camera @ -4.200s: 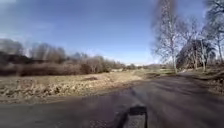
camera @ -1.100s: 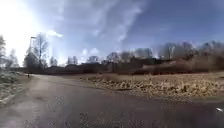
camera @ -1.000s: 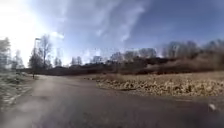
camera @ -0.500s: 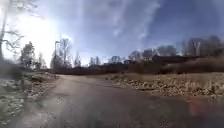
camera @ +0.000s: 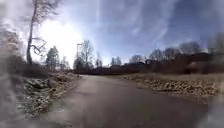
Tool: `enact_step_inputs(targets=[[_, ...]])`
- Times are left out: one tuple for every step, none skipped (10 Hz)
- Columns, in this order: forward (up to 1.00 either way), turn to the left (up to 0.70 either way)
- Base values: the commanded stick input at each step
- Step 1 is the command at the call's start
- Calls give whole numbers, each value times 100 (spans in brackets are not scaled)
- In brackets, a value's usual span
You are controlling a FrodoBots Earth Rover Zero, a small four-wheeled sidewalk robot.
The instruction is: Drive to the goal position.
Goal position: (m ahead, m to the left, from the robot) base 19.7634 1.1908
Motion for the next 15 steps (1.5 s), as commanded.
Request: enact_step_inputs(targets=[[0, 0], [0, 0], [0, 0], [0, 0], [0, 0], [0, 0], [0, 0], [0, 0], [30, 0], [51, 0], [63, 0], [78, 0], [85, 0], [85, 0], [85, 0]])
